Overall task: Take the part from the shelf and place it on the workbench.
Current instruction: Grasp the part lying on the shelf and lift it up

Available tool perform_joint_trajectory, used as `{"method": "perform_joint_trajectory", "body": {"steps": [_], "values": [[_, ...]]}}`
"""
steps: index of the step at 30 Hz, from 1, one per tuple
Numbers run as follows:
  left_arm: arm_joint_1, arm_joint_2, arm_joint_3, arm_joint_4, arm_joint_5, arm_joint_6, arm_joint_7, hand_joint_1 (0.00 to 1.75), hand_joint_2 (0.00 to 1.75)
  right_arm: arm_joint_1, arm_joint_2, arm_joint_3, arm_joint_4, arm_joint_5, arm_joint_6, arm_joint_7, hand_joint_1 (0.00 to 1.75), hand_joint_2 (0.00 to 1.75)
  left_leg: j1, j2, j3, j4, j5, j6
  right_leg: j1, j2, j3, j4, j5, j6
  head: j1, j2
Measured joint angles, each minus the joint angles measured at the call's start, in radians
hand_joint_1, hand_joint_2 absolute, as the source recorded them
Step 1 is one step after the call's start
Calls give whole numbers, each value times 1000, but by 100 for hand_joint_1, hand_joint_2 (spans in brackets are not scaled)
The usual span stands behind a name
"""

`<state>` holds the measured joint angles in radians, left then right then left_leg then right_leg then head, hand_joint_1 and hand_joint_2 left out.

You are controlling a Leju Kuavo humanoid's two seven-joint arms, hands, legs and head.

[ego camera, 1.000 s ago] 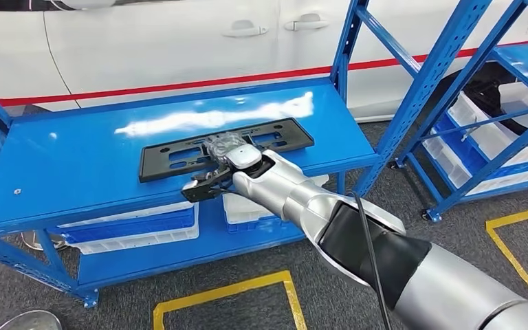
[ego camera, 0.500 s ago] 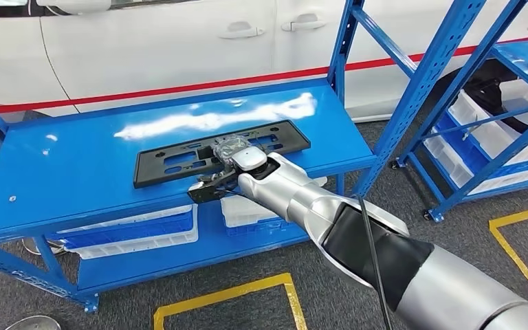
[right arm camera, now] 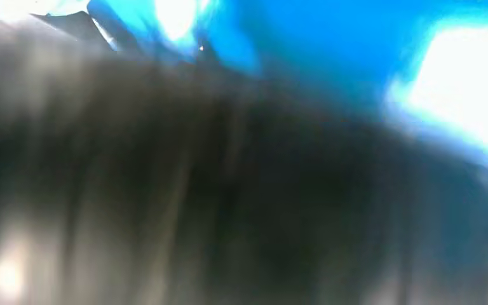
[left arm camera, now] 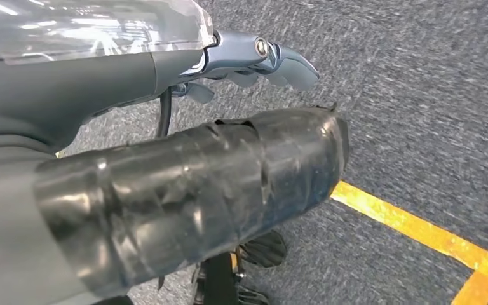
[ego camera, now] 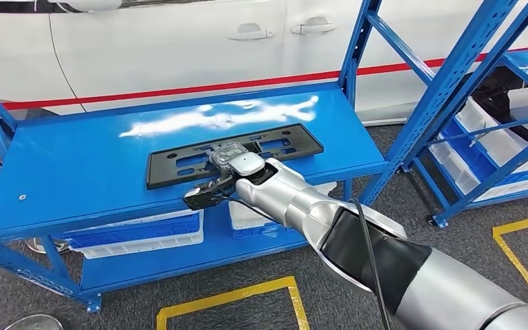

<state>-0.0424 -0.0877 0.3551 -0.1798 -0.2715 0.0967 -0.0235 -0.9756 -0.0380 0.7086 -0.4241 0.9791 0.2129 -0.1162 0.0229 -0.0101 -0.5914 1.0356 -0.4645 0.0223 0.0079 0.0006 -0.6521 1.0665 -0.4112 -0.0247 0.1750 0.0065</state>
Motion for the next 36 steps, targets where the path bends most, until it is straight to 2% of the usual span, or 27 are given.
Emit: {"method": "perform_joint_trajectory", "body": {"steps": [2,5,7,8,9,10,11,12,13,14,15,17,18,20,22,23,25,26,27,28,30,31,32,33,34,35,36], "values": [[-1,-2,3,0,-2,-3,2,0,0,2,-1,3,1,-5,-3,-1,0,175,3,2,-2,-4,1,-9,9,0,11,-28,-2,-9,1,0],[0,-2,9,0,-4,-4,4,0,0,6,-2,3,2,-7,-5,0,0,175,0,6,-6,10,-15,-23,-1,-3,32,-61,-1,-12,2,0],[0,-1,10,0,-4,-5,4,0,0,7,-3,4,3,-7,-6,0,0,175,1,7,-48,101,-59,-29,-5,-5,44,-72,0,-15,2,0],[0,-1,11,0,-4,-5,4,0,0,10,-3,4,3,-7,-6,0,0,175,1,7,-83,165,-84,-32,-5,-5,45,-72,-2,-17,2,0],[0,-1,11,0,-4,-5,4,0,0,13,-2,4,3,-7,-6,0,7,175,1,7,-115,220,-100,-35,-5,-4,45,-70,-3,-19,2,0],[0,0,12,0,-4,-5,4,0,0,18,-2,4,3,-7,-7,0,50,175,2,7,-134,246,-97,-38,-5,-3,46,-68,-6,-18,2,0],[0,0,13,0,-4,-5,5,0,0,21,-2,4,3,-7,-7,1,93,175,2,7,-135,236,-75,-40,-6,-2,46,-63,-9,-16,2,0],[0,0,14,0,-5,-5,5,0,0,23,-2,4,4,-7,-9,3,137,175,3,8,-118,192,-40,-42,-8,-1,46,-57,-13,-13,2,0],[0,1,15,0,-7,-5,5,0,0,24,-2,4,4,-7,-13,6,173,175,5,8,-92,131,-8,-45,-8,0,45,-47,-20,-9,2,0],[0,0,15,0,-9,-5,5,0,0,23,-2,4,4,-6,-18,11,175,175,8,7,-65,75,12,-49,-6,1,40,-32,-29,-5,2,0],[-1,0,16,0,-11,-5,5,0,0,23,-2,4,3,-6,-25,15,175,175,11,5,-48,40,20,-46,-2,2,35,-20,-35,-6,3,0],[-1,-2,17,0,-12,-6,5,0,0,24,-2,4,3,-6,-37,20,175,175,11,2,-40,25,14,-38,6,5,27,-8,-40,-10,6,0],[0,-2,17,0,-13,-6,5,0,0,26,-2,4,3,-6,-42,20,175,175,7,1,-42,28,14,-28,4,5,28,-12,-37,-7,7,0],[0,-3,18,0,-14,-7,4,0,0,32,-3,4,2,-4,-50,20,175,175,5,1,-39,20,19,-17,2,5,32,-22,-35,11,7,0],[0,-3,18,0,-16,-8,2,0,0,35,-4,4,2,-2,-57,20,175,175,9,2,-30,4,25,-5,-2,4,22,3,-56,26,7,0],[0,-3,18,0,-16,-8,2,0,0,36,-4,4,1,-1,-61,20,175,175,10,3,-26,-1,27,-1,-5,4,3,46,-81,31,7,0],[0,-3,19,0,-15,-8,2,0,0,42,-6,4,1,1,-68,19,175,175,10,4,-24,-4,28,3,-13,3,-58,174,-141,42,7,0],[0,-3,20,0,-15,-9,2,0,0,47,-7,4,1,3,-71,19,175,175,10,5,-24,-4,27,3,-17,3,-85,227,-156,46,7,0],[0,-3,21,0,-15,-9,2,0,0,50,-7,4,1,4,-73,19,175,175,11,5,-23,-3,26,2,-22,3,-96,246,-152,49,7,0],[0,-3,22,0,-14,-9,2,0,0,51,-8,4,1,5,-73,19,175,175,12,5,-21,-3,25,0,-26,2,-87,226,-130,51,7,0],[0,-4,23,0,-14,-10,2,0,0,51,-8,4,-2,6,-74,17,175,175,15,4,-14,-3,21,-6,-33,0,-21,92,-61,53,7,0],[0,-4,23,0,-14,-10,2,0,0,51,-8,4,-4,6,-75,16,175,175,15,2,-12,-3,20,-11,-32,0,10,28,-39,52,7,0],[-1,-4,23,0,-14,-10,2,0,0,51,-8,5,-8,8,-78,15,175,175,14,1,-11,-4,20,-16,-30,0,31,-15,-28,50,7,0],[-1,-4,24,0,-13,-11,2,0,0,51,-8,6,-12,11,-85,15,175,175,13,0,-10,-6,20,-22,-27,1,39,-32,-29,47,7,0],[-1,-3,26,0,-11,-13,0,0,0,51,-8,8,-16,18,-95,15,175,175,11,-1,-11,-7,20,-23,-25,2,40,-36,-28,45,7,0],[0,-3,30,0,-7,-15,-3,0,0,53,-8,13,-22,30,-111,19,175,175,12,-1,-10,-9,21,-19,-26,3,41,-38,-27,43,6,0],[0,-4,35,0,-3,-16,-8,0,44,55,-9,19,-29,50,-131,26,175,175,12,-1,-9,-11,22,-15,-26,4,42,-39,-26,42,7,0]]}}
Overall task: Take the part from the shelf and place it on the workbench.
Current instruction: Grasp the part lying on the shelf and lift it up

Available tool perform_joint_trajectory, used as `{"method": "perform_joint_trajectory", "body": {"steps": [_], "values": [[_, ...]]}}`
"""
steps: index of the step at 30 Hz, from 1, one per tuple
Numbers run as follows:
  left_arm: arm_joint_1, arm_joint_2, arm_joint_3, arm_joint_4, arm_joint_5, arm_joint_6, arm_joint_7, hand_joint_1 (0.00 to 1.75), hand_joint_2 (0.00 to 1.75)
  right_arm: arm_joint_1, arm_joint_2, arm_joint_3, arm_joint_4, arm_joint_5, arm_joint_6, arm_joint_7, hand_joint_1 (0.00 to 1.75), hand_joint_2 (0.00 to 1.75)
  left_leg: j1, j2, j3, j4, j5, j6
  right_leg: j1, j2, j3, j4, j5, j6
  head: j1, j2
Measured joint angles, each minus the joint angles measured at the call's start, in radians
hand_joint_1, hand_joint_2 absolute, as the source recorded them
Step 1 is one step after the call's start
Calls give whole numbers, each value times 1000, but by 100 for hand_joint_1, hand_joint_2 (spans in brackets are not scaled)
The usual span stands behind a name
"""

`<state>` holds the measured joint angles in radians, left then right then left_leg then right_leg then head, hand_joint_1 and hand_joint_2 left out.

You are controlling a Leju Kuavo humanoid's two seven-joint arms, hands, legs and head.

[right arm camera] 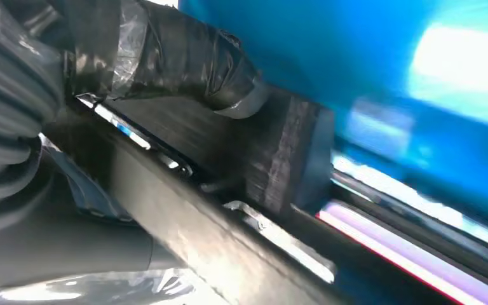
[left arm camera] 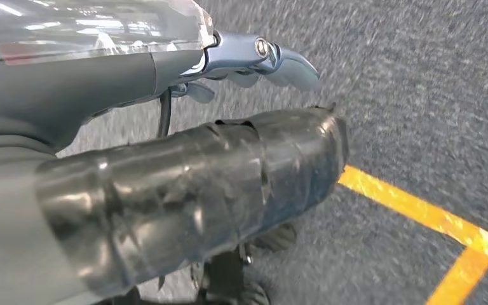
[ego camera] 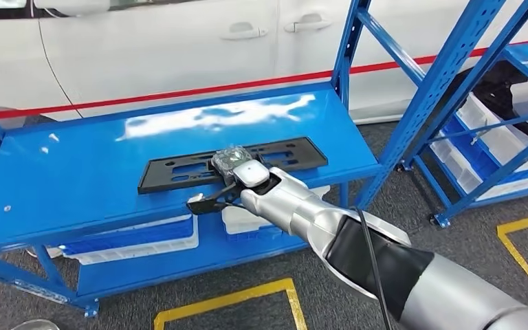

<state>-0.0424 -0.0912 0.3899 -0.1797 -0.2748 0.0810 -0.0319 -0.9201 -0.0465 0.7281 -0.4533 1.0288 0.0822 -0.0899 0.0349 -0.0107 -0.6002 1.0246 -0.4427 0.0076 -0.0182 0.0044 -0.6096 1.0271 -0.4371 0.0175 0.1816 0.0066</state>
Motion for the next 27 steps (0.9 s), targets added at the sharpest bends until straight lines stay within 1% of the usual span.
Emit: {"method": "perform_joint_trajectory", "body": {"steps": [1,2,3,4,6,8,10,12,14,22,27], "values": [[0,-1,4,0,4,0,-6,0,87,3,-1,8,-10,24,-20,10,175,175,1,0,0,-1,1,5,0,1,-1,-1,1,-1,0,0],[1,-2,10,0,6,1,-14,0,131,5,-4,16,-27,54,-37,24,175,175,1,0,1,-4,3,6,1,2,-2,0,1,-3,0,0],[1,-3,14,0,5,2,-22,0,175,7,-7,23,-50,83,-48,38,175,175,2,1,1,-7,5,3,3,4,-4,0,2,-6,0,0],[1,-4,19,0,1,5,-29,0,175,7,-12,29,-80,107,-48,49,175,175,3,3,1,-9,6,1,3,6,-6,1,3,-9,0,0],[0,-4,28,0,-15,13,-44,0,175,2,-25,37,-169,146,-11,66,175,175,3,8,1,-12,8,-2,4,11,-11,2,5,-13,0,0],[0,-5,31,0,-33,19,-55,0,175,-17,-42,41,-269,171,52,75,175,175,3,9,0,-14,10,-5,4,13,-13,3,5,-14,0,0],[0,-6,32,0,-42,21,-61,0,175,-46,-59,45,-347,182,99,78,175,175,4,9,0,-15,11,-11,5,12,-14,4,4,-15,0,0],[1,-7,33,0,-46,21,-62,0,175,-75,-72,48,-406,183,132,75,175,175,5,8,-1,-16,11,-19,6,11,-14,5,4,-16,0,0],[2,-8,35,0,-48,21,-62,0,175,-101,-82,52,-454,183,155,72,175,175,5,8,-1,-16,11,-24,6,11,-14,5,4,-16,0,0],[1,-8,56,0,-55,22,-63,0,175,-193,-111,74,-581,171,239,69,175,175,1,8,-4,-13,10,-25,6,10,-14,5,4,-15,0,0],[1,-8,57,0,-66,20,-74,0,175,-227,-122,84,-621,153,257,70,175,175,1,7,-5,-11,9,-25,5,10,-14,4,4,-15,0,0]]}}
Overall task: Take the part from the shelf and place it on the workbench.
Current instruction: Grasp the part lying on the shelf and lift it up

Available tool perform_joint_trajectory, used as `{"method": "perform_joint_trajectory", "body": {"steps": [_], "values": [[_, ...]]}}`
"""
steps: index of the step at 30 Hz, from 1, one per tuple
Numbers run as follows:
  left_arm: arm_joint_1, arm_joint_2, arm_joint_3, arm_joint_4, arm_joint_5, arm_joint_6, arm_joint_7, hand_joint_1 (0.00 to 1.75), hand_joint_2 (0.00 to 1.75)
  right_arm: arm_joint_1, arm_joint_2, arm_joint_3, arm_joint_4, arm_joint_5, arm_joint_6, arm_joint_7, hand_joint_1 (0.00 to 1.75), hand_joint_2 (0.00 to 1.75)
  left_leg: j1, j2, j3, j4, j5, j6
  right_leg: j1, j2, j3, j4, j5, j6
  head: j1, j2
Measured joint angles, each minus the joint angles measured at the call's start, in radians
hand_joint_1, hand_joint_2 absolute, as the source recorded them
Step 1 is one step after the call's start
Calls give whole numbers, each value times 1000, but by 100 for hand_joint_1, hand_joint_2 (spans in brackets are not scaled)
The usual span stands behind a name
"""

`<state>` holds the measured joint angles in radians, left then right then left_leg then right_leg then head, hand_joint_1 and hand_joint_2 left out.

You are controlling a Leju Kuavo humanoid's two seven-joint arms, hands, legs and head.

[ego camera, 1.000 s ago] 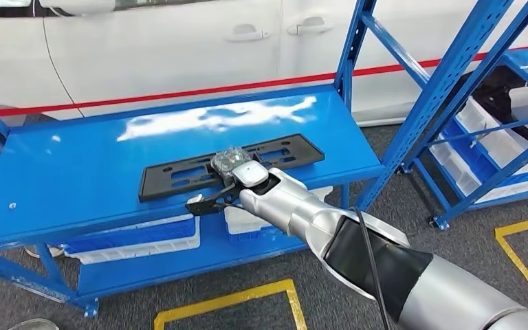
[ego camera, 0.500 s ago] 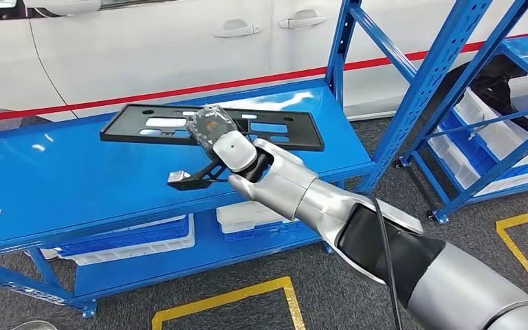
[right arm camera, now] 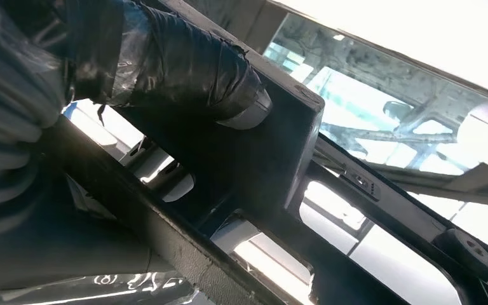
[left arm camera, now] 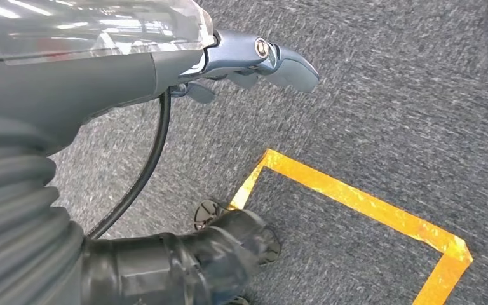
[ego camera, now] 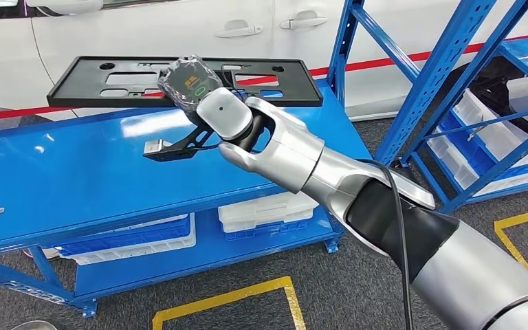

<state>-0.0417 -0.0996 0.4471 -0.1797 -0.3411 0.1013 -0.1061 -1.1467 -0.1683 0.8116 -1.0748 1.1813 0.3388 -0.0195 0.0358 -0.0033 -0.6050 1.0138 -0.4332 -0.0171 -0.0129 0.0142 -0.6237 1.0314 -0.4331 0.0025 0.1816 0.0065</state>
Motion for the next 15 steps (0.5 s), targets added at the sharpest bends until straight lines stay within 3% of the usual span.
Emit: {"method": "perform_joint_trajectory", "body": {"steps": [15], "values": [[0,0,3,0,-59,9,-23,0,175,-10,-38,9,-63,-72,-2,29,175,175,0,0,0,1,0,0,0,-1,0,0,0,0,0,0]]}}
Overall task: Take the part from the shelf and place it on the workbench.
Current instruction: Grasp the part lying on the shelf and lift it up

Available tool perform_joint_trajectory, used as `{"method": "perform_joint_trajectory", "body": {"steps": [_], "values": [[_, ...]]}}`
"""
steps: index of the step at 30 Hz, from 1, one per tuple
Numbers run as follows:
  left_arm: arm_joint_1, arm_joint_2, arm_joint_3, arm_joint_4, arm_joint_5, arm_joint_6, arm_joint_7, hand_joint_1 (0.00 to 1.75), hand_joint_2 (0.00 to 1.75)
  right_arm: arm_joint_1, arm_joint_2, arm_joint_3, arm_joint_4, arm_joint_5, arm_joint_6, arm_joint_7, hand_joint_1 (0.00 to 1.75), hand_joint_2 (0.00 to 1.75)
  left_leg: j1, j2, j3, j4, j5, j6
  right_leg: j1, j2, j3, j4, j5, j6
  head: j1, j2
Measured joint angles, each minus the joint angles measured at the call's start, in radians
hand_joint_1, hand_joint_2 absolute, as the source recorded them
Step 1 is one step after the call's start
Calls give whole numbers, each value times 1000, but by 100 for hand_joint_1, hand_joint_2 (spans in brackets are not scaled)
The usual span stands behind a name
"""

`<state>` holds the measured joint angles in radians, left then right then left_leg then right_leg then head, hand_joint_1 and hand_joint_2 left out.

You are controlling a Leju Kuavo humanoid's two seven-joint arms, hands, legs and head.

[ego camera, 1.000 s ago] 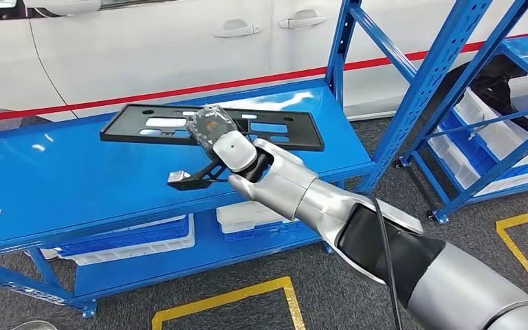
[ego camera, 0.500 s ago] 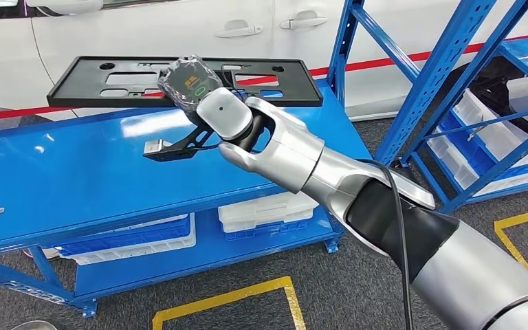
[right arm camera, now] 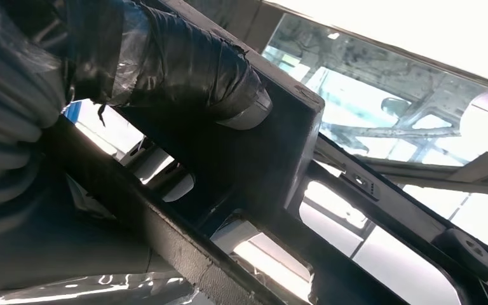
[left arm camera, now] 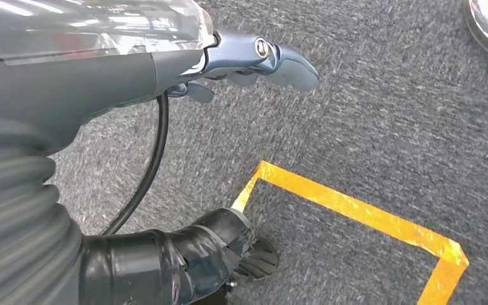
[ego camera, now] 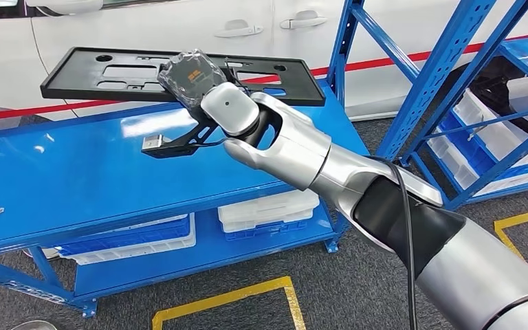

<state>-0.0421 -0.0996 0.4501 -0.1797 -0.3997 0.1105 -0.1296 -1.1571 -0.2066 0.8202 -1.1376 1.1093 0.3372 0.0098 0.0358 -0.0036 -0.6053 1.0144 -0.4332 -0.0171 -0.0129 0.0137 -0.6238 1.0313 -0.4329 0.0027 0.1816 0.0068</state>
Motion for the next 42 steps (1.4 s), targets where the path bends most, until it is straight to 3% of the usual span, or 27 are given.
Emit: {"method": "perform_joint_trajectory", "body": {"steps": [11,15,18,20,22,23,24,25,26,28,30,33,34,36,38,39,40,42], "values": [[0,-1,3,0,-11,-8,-6,0,175,25,-36,2,-17,-11,-47,-9,175,175,0,0,0,0,0,0,0,0,0,0,0,0,0,0],[-1,-1,12,0,-10,-8,-7,0,175,32,-37,2,-14,-14,-51,-9,175,175,-2,-2,-5,12,-7,16,-9,-1,0,-3,3,7,0,0],[-1,-2,22,0,-9,-8,-8,0,175,33,-39,3,-11,-14,-53,-9,175,175,2,1,8,-13,4,26,-5,-1,6,-9,2,16,0,0],[-2,-5,24,0,-9,-8,-9,0,175,32,-42,3,-9,-14,-53,-9,175,175,10,6,25,-40,17,32,-3,-3,-10,38,-33,21,0,0],[-3,-7,26,0,-9,-8,-10,0,175,33,-45,3,-7,-15,-55,-10,175,175,12,9,30,-47,20,34,-9,-5,-66,159,-95,27,0,0],[-3,-7,28,0,-9,-8,-9,0,175,37,-46,3,-6,-15,-55,-10,175,175,13,9,31,-47,19,33,-13,-6,-96,219,-116,32,0,0],[-3,-8,29,0,-9,-8,-9,0,175,41,-47,3,-5,-16,-55,-11,175,175,15,9,31,-44,18,31,-19,-7,-114,253,-119,38,0,0],[-3,-8,29,0,-9,-8,-9,0,175,44,-48,3,-4,-16,-55,-11,175,175,18,9,31,-41,16,27,-24,-8,-116,250,-102,44,0,0],[-2,-9,30,0,-9,-8,-9,0,175,46,-48,3,-3,-16,-56,-11,175,175,23,8,31,-34,12,22,-30,-10,-96,207,-67,50,0,0],[-2,-9,33,0,-8,-8,-9,0,175,45,-50,4,-2,-16,-57,-11,175,175,30,6,25,-14,-1,5,-37,-13,-35,77,-7,63,1,0],[-4,-9,39,0,-7,-7,-9,0,175,45,-51,5,-2,-16,-58,-12,175,175,28,3,16,3,-9,-12,-35,-8,-10,20,8,55,0,0],[-3,-11,45,0,-8,-6,-9,0,175,46,-50,7,-2,-16,-61,-11,175,175,30,-1,9,8,-11,-29,-29,-4,-23,28,4,22,-1,0],[-2,-12,45,0,-9,-6,-8,0,175,45,-49,7,-2,-16,-61,-10,175,175,31,1,1,21,-26,-30,-29,-4,-26,27,8,12,-1,0],[-3,-13,45,-1,-10,-5,-7,0,175,44,-47,7,-2,-16,-62,-10,175,175,29,4,-33,108,-94,-25,-24,-6,-33,21,18,-8,-1,0],[-5,-13,45,-1,-10,-5,-6,0,175,43,-45,10,-1,-16,-62,-10,175,175,18,4,-81,242,-169,-15,-12,-6,-43,21,27,-22,-1,0],[-5,-13,45,-1,-11,-5,-5,0,175,43,-45,12,1,-15,-62,-11,175,175,11,4,-94,286,-186,-9,-5,-6,-49,21,32,-27,-1,0],[-5,-13,46,-1,-12,-5,-4,0,175,43,-45,14,2,-15,-62,-12,175,175,5,4,-89,298,-185,-1,3,-6,-55,21,37,-31,-1,0],[-6,-14,46,-1,-13,-5,-3,0,175,40,-44,15,3,-14,-62,-14,175,175,-10,4,-23,208,-142,25,16,-6,-68,22,48,-35,-1,0]]}}
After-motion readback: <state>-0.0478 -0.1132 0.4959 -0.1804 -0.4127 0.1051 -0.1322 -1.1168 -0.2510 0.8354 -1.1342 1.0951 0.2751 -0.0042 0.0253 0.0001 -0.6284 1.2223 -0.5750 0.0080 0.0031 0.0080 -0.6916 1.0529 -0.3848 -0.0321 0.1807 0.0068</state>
